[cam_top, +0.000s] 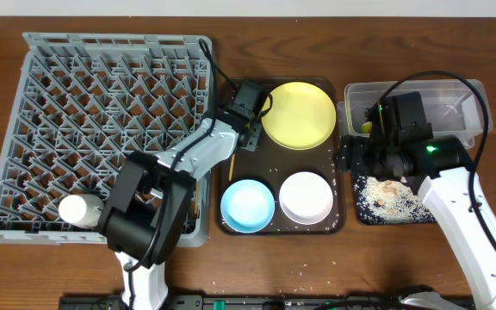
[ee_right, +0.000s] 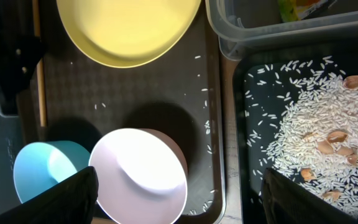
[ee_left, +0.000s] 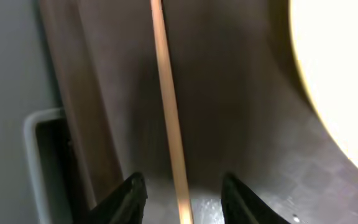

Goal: Sort waste into correct bins and load items into the dishwasher
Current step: 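Place the chopsticks upright at the right edge of the dish rack, then grasp the pink-white bowl with the left gripper and lift it, then lower the bowl into the back of the dish rack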

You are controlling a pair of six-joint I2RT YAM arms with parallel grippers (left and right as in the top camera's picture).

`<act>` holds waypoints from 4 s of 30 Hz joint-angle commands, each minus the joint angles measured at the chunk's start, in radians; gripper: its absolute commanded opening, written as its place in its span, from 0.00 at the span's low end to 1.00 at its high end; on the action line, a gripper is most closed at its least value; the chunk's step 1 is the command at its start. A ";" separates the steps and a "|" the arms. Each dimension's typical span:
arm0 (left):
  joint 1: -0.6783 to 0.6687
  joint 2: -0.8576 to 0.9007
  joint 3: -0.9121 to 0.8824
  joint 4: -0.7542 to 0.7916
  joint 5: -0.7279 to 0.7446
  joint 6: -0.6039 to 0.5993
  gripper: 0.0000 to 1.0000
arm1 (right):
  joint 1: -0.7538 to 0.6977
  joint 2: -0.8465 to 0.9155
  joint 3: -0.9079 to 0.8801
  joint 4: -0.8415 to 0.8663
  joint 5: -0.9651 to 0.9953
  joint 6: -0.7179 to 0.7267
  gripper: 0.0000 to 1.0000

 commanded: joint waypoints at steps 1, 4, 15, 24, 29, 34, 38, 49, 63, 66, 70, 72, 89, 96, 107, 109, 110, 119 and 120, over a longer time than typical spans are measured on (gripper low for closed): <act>0.003 0.055 -0.005 -0.003 -0.029 0.015 0.40 | -0.010 -0.011 0.002 0.000 0.005 -0.013 0.82; 0.003 0.082 -0.005 -0.006 0.018 0.015 0.35 | -0.010 -0.011 0.002 0.000 0.005 -0.013 0.82; 0.003 0.015 0.020 -0.076 0.147 -0.005 0.08 | -0.010 -0.011 0.002 -0.001 0.001 -0.013 0.81; 0.009 -0.304 0.031 -0.180 0.145 -0.027 0.08 | -0.010 -0.011 0.002 -0.002 0.001 -0.013 0.80; 0.055 -0.480 0.030 -0.311 0.076 -0.027 0.08 | -0.010 -0.011 0.002 -0.002 0.001 -0.013 0.80; 0.116 -0.478 -0.006 -0.403 0.014 -0.029 0.08 | -0.010 -0.011 0.002 0.000 0.001 -0.013 0.81; 0.146 -0.426 -0.047 -0.416 0.013 -0.034 0.08 | -0.010 -0.011 0.002 -0.001 0.001 -0.013 0.81; 0.118 -0.499 0.008 -0.453 0.206 -0.035 0.45 | -0.010 -0.011 0.002 0.003 -0.001 -0.013 0.82; -0.138 -0.446 -0.018 -0.447 0.508 -0.137 0.47 | -0.056 -0.014 0.002 -0.057 0.164 0.092 0.92; -0.182 -0.381 -0.018 -0.422 0.507 -0.144 0.47 | -0.120 -0.014 0.002 -0.065 0.125 0.101 0.94; -0.221 -0.283 -0.018 -0.365 0.504 -0.144 0.47 | -0.185 -0.014 0.002 -0.080 0.068 0.099 0.97; -0.232 -0.234 -0.018 -0.332 0.504 -0.151 0.47 | -0.193 -0.014 0.002 -0.087 0.069 0.099 0.98; -0.229 -0.102 0.001 -0.266 0.488 -0.151 0.08 | -0.190 -0.014 0.002 -0.095 0.064 0.099 0.99; -0.132 -0.359 0.022 -0.312 0.427 -0.151 0.08 | -0.189 -0.014 0.002 -0.097 0.064 0.099 0.99; 0.122 -0.586 0.021 -0.389 -0.691 -0.146 0.07 | -0.185 -0.014 0.002 -0.090 0.061 0.092 0.99; 0.159 -0.565 0.021 -0.346 -0.760 -0.133 0.07 | -0.185 -0.014 0.002 -0.089 0.061 0.092 0.99; 0.175 -0.552 0.021 -0.320 -0.776 -0.112 0.08 | -0.185 -0.014 0.002 -0.088 0.061 0.092 0.99; 0.237 -0.347 0.020 -0.088 -1.009 0.113 0.08 | -0.175 -0.014 0.002 -0.084 0.054 0.092 0.99; 0.231 -0.330 0.020 -0.089 -1.009 0.113 0.07 | -0.175 -0.014 0.002 -0.083 0.054 0.092 0.99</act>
